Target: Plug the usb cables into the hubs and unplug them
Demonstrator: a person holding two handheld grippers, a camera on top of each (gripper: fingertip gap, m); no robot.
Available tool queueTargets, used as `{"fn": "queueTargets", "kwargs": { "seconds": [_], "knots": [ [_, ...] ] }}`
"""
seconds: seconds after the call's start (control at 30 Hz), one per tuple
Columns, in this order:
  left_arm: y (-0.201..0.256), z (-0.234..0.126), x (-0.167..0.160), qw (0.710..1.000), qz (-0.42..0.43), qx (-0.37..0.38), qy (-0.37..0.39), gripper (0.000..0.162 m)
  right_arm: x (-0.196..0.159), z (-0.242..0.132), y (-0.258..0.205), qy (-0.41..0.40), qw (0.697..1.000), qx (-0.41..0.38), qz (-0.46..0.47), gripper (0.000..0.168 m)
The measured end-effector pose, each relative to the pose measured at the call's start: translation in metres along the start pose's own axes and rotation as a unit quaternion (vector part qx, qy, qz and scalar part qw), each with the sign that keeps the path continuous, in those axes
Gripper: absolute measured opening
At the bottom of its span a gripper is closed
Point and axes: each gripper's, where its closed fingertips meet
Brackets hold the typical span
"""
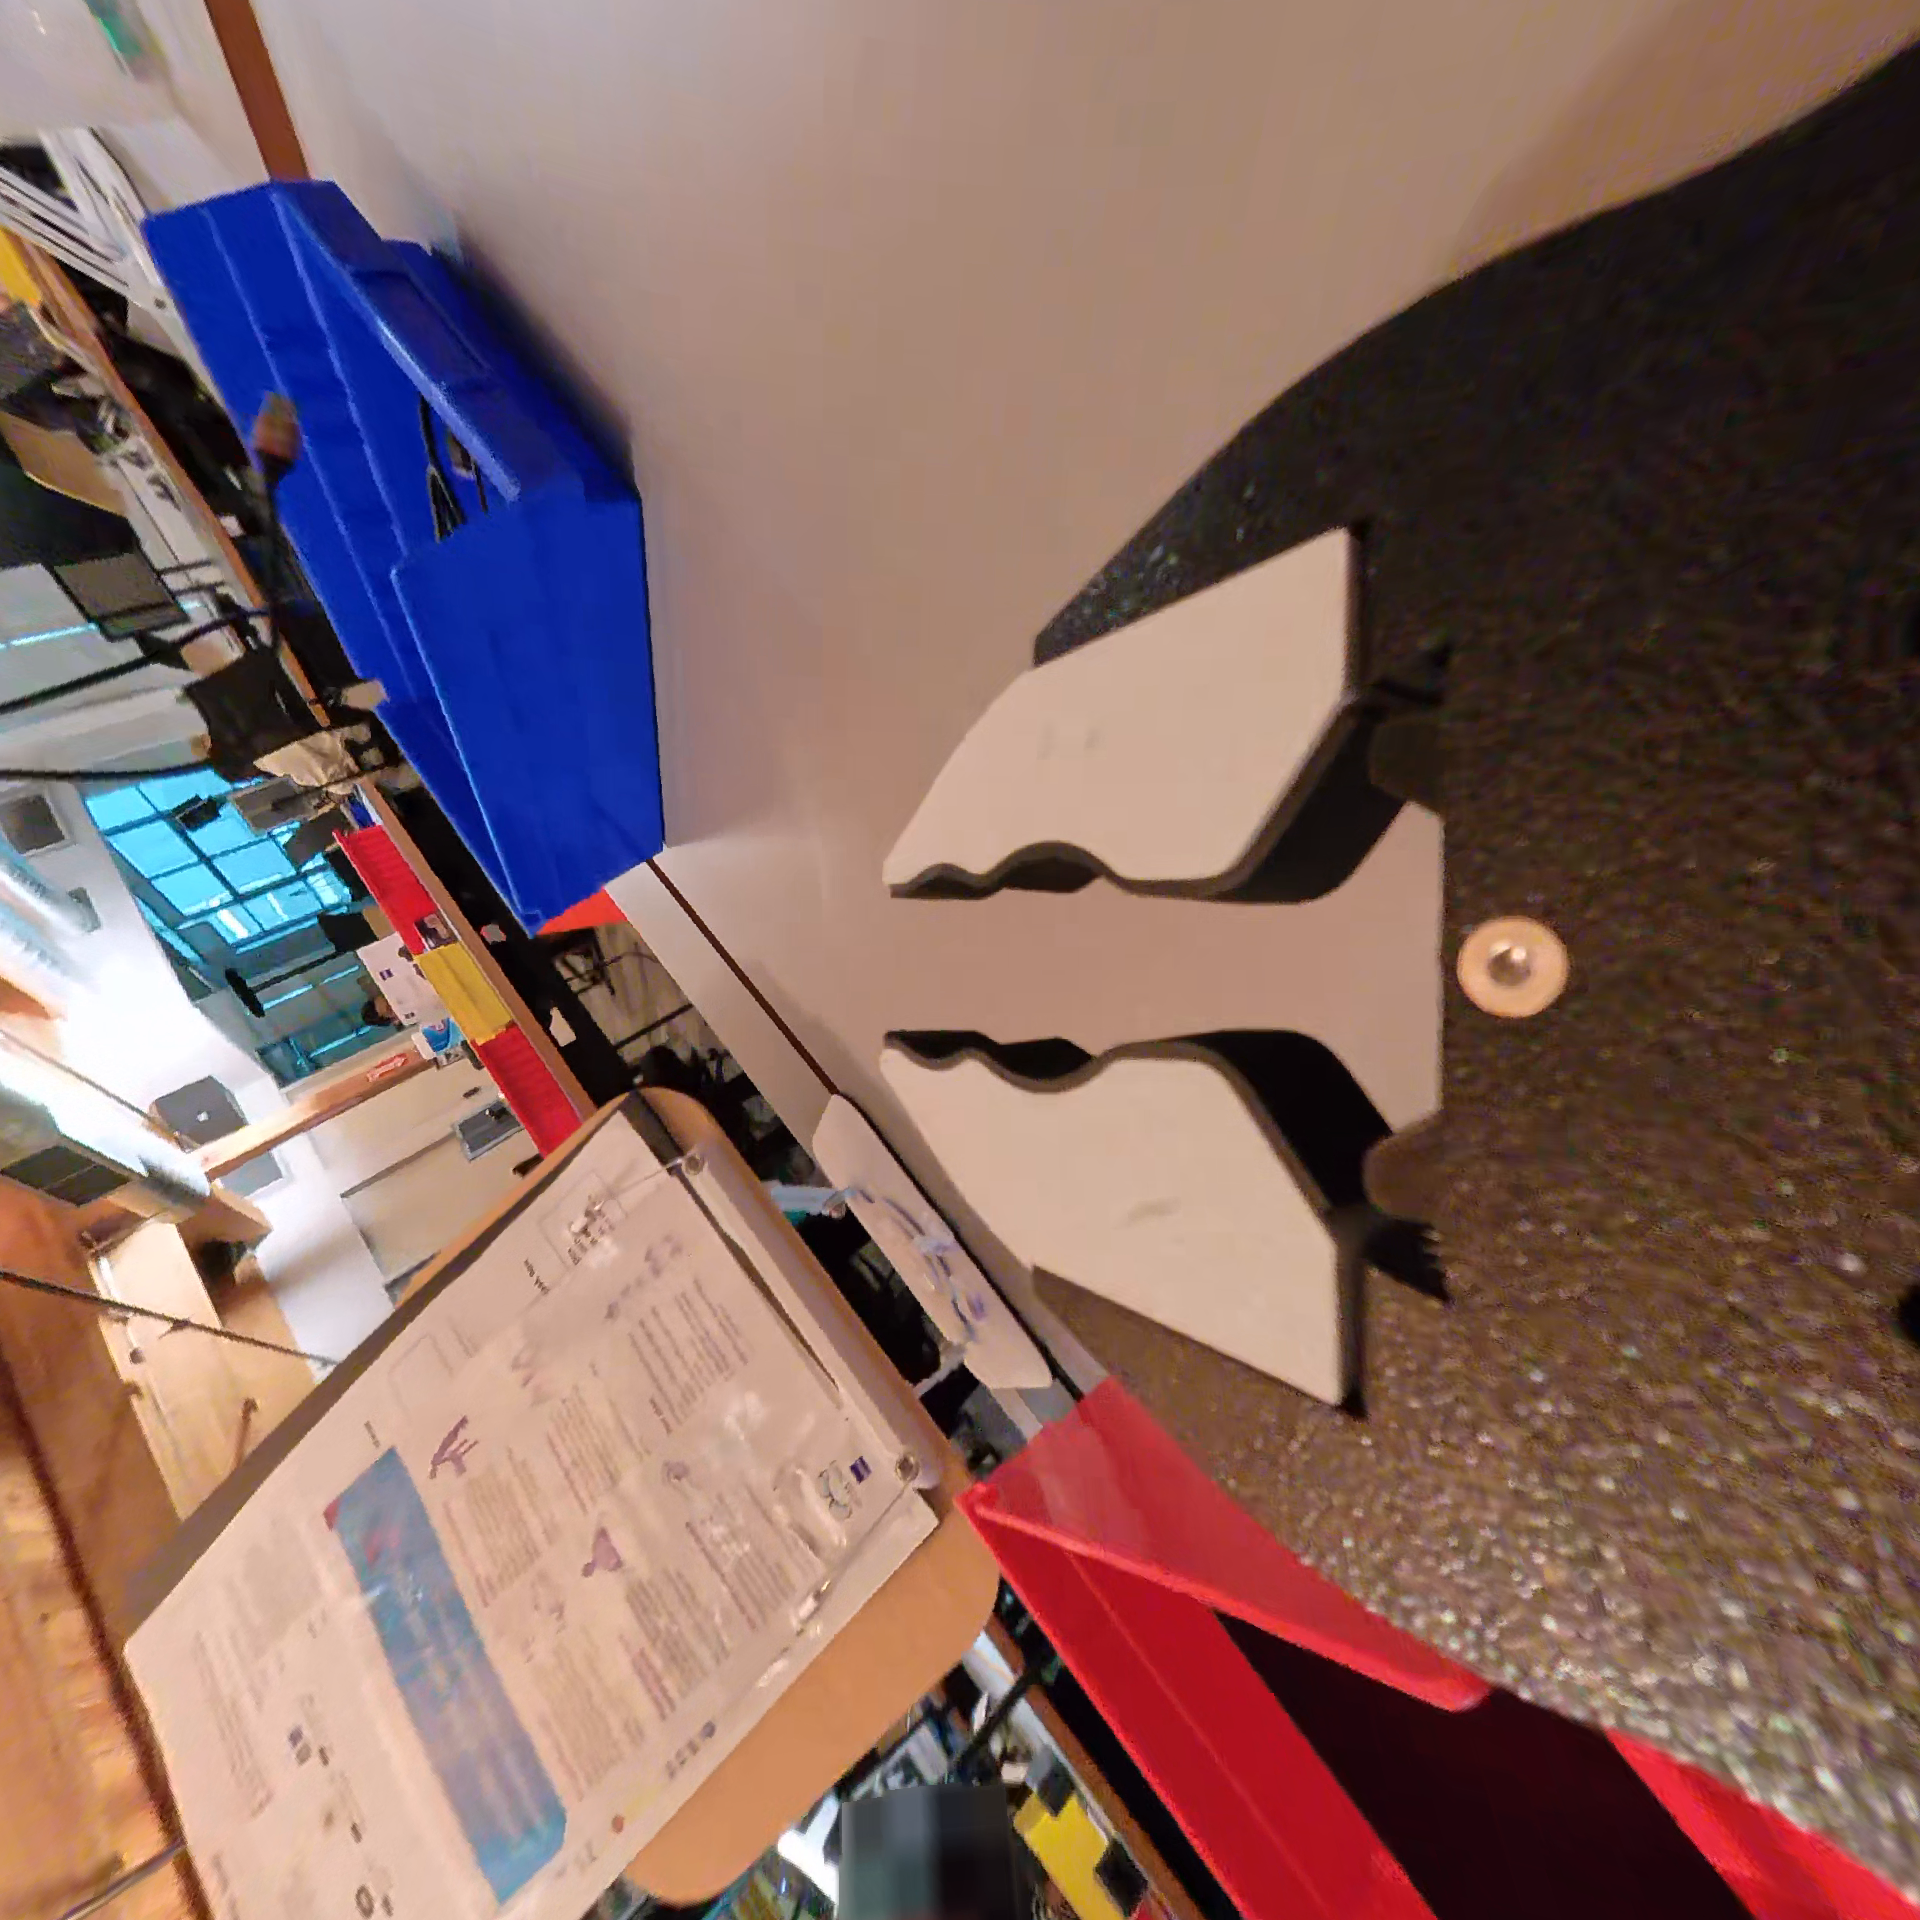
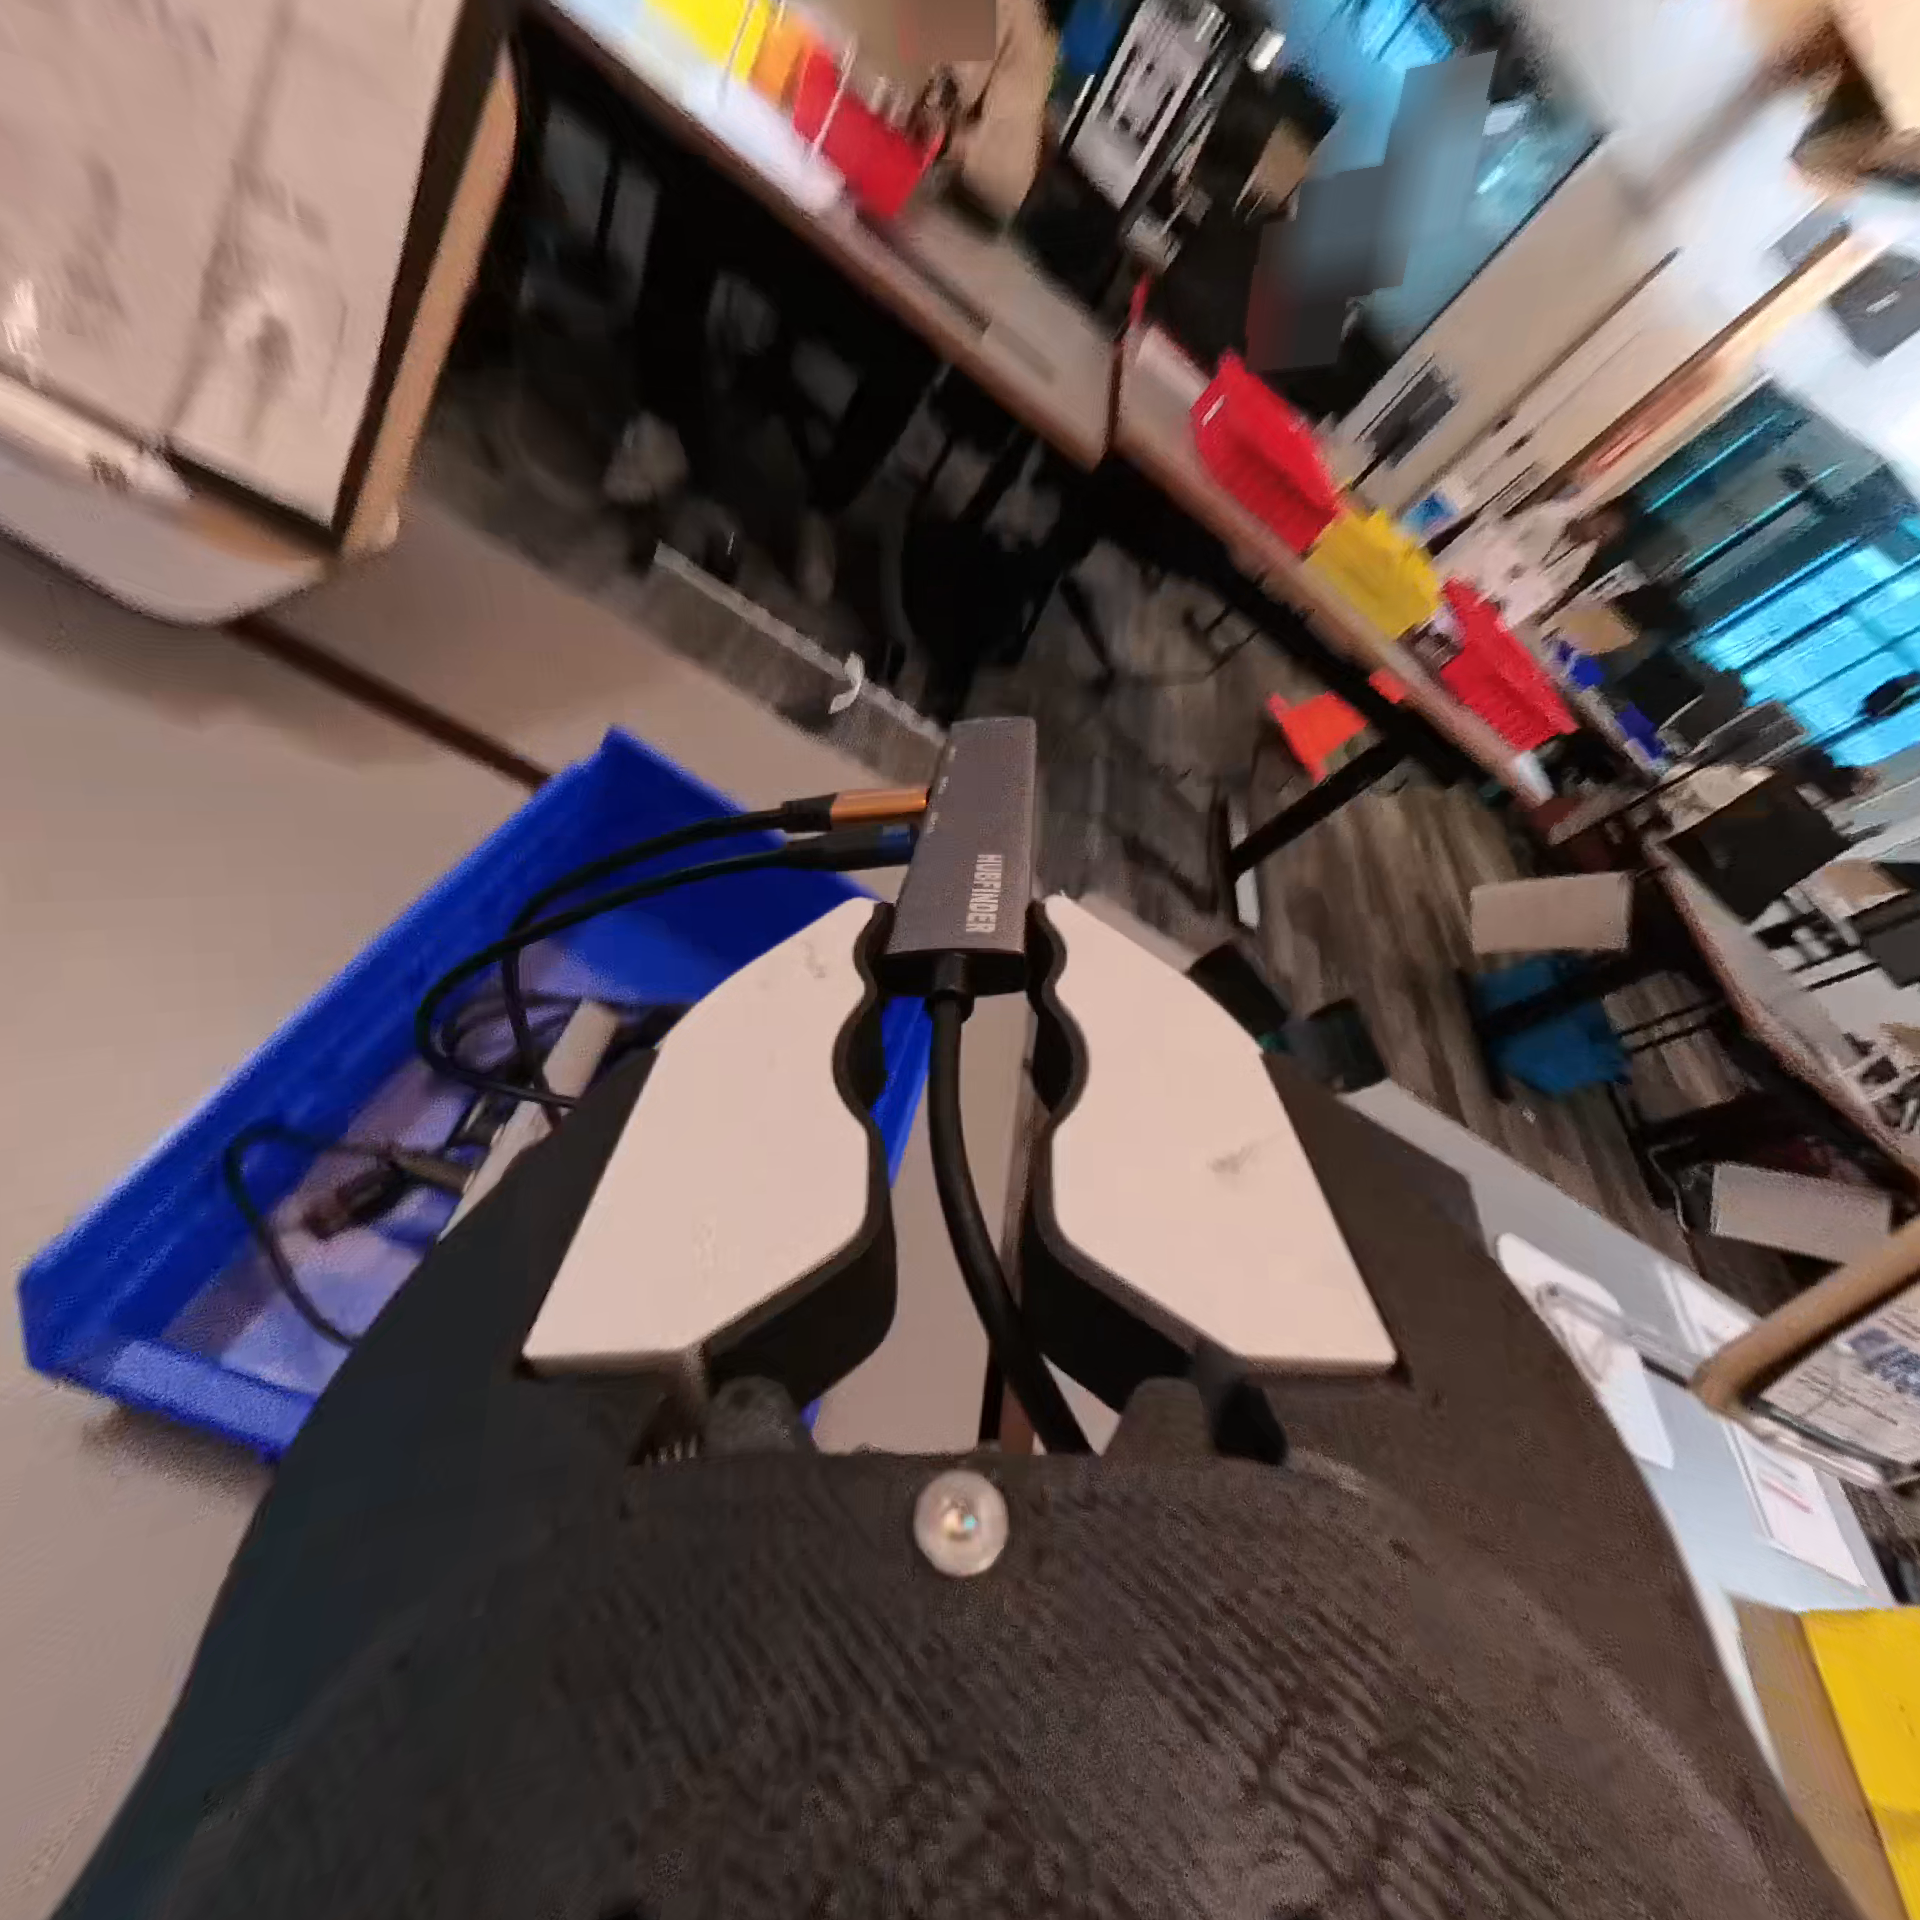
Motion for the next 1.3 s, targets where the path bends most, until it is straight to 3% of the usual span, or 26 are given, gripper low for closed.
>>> {"fn": "queueTargets", "kwargs": {
  "seconds": [0.17,0.47,0.6,0.73,0.83,0.93,1.03,1.13,1.3],
  "knots": [
    [-0.007,-0.007,0.005,0.999,0.014,0.042,0.021,0.018,-0.035,0.045,-0.061,-0.104,0.991,0.08,-0.013,0.024],
    [-0.009,-0.006,0.002,0.998,0.027,0.05,0.011,0.022,-0.026,0.055,-0.106,-0.137,0.947,0.228,0.181,0.025],
    [-0.006,-0.005,0.001,0.998,0.035,0.044,0.005,0.022,-0.049,0.067,-0.105,-0.134,0.938,0.214,0.238,0.025],
    [-0.006,-0.005,0.001,0.998,0.034,0.043,0.006,0.021,-0.096,0.087,-0.093,-0.164,0.934,0.137,0.285,0.025],
    [-0.005,-0.004,0.0,0.998,0.041,0.041,0.002,0.021,-0.125,0.095,-0.1,-0.203,0.918,0.128,0.315,0.04],
    [-0.004,-0.003,-0.001,0.998,0.045,0.039,0.0,0.021,-0.129,0.096,-0.089,-0.185,0.931,0.095,0.298,0.06],
    [-0.003,-0.002,-0.002,0.998,0.05,0.038,-0.004,0.021,-0.109,0.08,-0.084,-0.138,0.937,0.119,0.297,0.078],
    [-0.003,-0.002,-0.003,0.998,0.052,0.035,-0.006,0.021,-0.096,0.04,-0.081,-0.082,0.951,0.117,0.275,0.08],
    [0.0,0.005,-0.013,0.998,0.034,0.017,-0.053,0.023,-0.124,-0.043,-0.113,-0.018,0.963,0.079,0.258,0.077]
  ]
}}
Point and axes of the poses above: each gripper's, where its closed fingertips meet, z out along the fingers, x out of its top, y = z × x across the jaws, and after that the axes turned 8 degrees about -x, right-handed
